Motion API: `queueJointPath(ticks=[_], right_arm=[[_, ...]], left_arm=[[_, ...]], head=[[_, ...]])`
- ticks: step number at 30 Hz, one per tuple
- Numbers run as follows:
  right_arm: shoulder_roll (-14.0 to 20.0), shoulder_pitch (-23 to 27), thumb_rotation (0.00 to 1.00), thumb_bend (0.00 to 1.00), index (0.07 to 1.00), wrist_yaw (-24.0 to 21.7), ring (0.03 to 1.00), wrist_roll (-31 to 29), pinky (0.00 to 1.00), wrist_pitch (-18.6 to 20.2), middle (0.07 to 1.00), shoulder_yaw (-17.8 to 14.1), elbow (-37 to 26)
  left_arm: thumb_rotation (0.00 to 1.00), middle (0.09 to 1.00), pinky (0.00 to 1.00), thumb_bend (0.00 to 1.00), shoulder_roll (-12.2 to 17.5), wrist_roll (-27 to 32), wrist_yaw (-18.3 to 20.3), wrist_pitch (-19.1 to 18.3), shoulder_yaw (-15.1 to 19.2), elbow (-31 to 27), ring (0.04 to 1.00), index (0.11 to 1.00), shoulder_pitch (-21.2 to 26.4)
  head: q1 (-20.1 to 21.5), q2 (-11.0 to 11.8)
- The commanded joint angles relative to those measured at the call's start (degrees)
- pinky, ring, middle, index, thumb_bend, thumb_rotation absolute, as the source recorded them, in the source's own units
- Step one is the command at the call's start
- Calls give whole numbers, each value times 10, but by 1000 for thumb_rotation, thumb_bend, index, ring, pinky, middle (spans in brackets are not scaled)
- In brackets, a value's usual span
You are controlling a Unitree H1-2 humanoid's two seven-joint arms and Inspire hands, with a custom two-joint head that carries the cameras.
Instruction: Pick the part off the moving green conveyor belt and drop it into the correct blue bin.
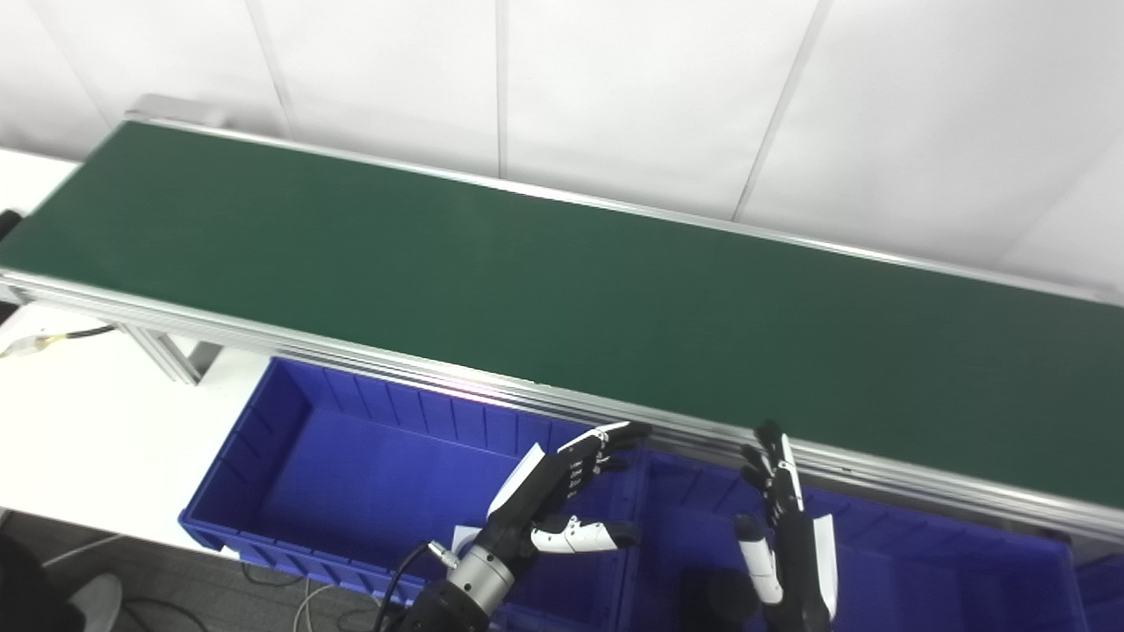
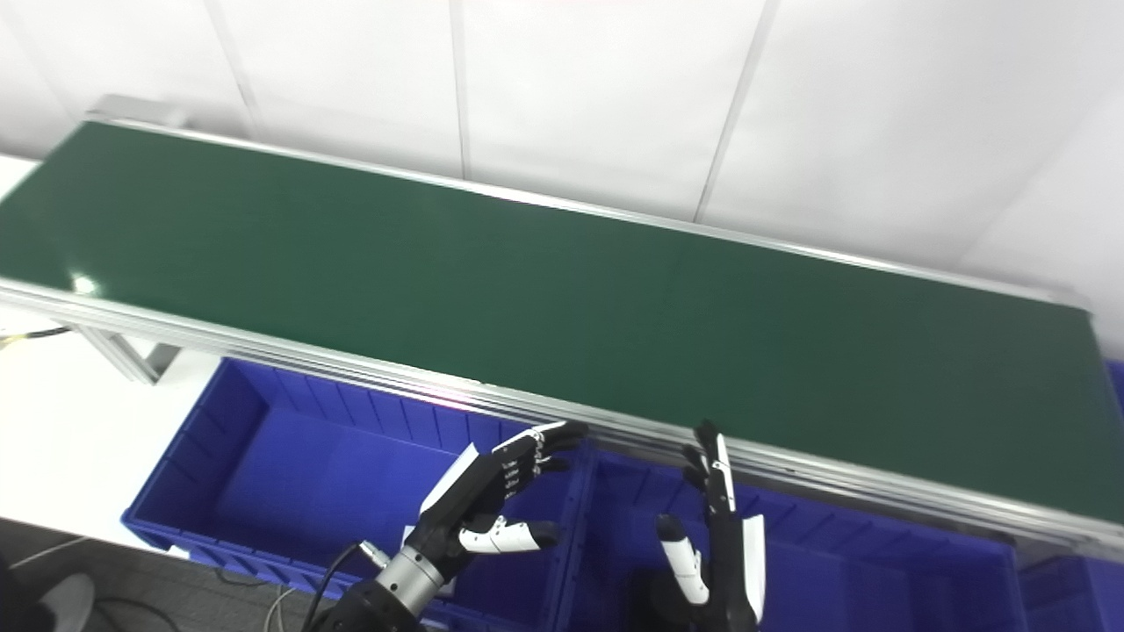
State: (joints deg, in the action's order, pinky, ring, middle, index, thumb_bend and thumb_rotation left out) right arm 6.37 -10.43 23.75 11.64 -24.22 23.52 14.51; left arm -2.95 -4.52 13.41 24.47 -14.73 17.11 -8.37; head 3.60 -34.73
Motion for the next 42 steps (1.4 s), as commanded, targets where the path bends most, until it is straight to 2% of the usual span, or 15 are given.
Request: queueJointPath(ticks=[1, 3, 7, 10, 12, 15, 16, 17, 20, 24, 26, 30, 32, 41, 42], right_arm=[[1, 8, 976, 830, 919, 19, 815, -5, 772, -27, 861, 9, -1], [3, 11, 971, 834, 899, 29, 811, -4, 762, -27, 853, 17, 6], [5, 17, 976, 817, 891, 51, 813, 8, 751, -27, 853, 34, 5], [2, 16, 977, 816, 888, 56, 818, 15, 755, -27, 854, 45, -5], [-3, 16, 968, 806, 874, 59, 818, 20, 760, -27, 848, 52, -10], [-10, 22, 967, 812, 860, 60, 809, 31, 753, -27, 832, 58, -10], [-12, 23, 960, 822, 851, 58, 805, 34, 759, -27, 825, 59, -12], [-16, 24, 959, 823, 850, 54, 806, 34, 763, -27, 825, 59, -16], [-24, 26, 944, 839, 853, 42, 808, 35, 772, -27, 825, 54, -21], [-32, 21, 924, 852, 841, 24, 808, 26, 762, -27, 815, 43, -31], [-37, 16, 923, 861, 840, 12, 809, 24, 757, -27, 810, 36, -37], [-57, 14, 946, 873, 843, 0, 799, 48, 737, -25, 812, 20, -35], [-68, 18, 947, 882, 842, -4, 798, 55, 728, -25, 811, 14, -25], [-84, 11, 940, 883, 839, -27, 802, 59, 731, -26, 813, -6, -28], [-83, 8, 941, 884, 840, -30, 803, 59, 731, -26, 814, -8, -33]], left_arm=[[580, 913, 855, 844, 0, -6, -13, 24, -15, -1, 904, 857, 20], [566, 906, 839, 829, 5, -11, -27, 24, -26, 2, 894, 851, 21], [569, 906, 855, 831, 21, -33, -68, 24, -49, -10, 898, 853, 20], [589, 923, 876, 825, 37, -49, -118, 25, -66, -22, 914, 870, 16], [613, 944, 929, 805, 49, -49, -144, 25, -76, -25, 945, 894, 15], [665, 960, 924, 805, 68, -44, -176, 25, -94, -24, 955, 910, 19], [714, 962, 924, 814, 75, -39, -180, 25, -98, -25, 956, 917, 19], [729, 963, 926, 819, 80, -34, -180, 25, -99, -29, 958, 919, 19], [761, 962, 959, 880, 83, 8, -149, 25, -88, -33, 967, 914, 16], [709, 965, 977, 884, 80, 40, -110, 25, -73, -40, 975, 919, 12], [710, 960, 958, 893, 81, 34, -106, 25, -69, -45, 967, 917, 9], [714, 957, 952, 895, 87, 39, -89, 25, -51, -53, 962, 915, 12], [714, 955, 951, 887, 90, 45, -78, 25, -39, -55, 963, 917, 14], [718, 936, 906, 849, 83, 36, -58, 25, -14, -83, 934, 913, 1], [730, 933, 903, 861, 83, 19, -70, 25, -16, -87, 931, 904, -1]], head=[[-1, 1], [8, 5], [30, -13], [53, -29], [67, -35], [95, -47], [114, -61], [126, -77], [128, -85], [122, -94], [142, -98], [238, -104], [252, -104], [236, -106], [214, -111]])
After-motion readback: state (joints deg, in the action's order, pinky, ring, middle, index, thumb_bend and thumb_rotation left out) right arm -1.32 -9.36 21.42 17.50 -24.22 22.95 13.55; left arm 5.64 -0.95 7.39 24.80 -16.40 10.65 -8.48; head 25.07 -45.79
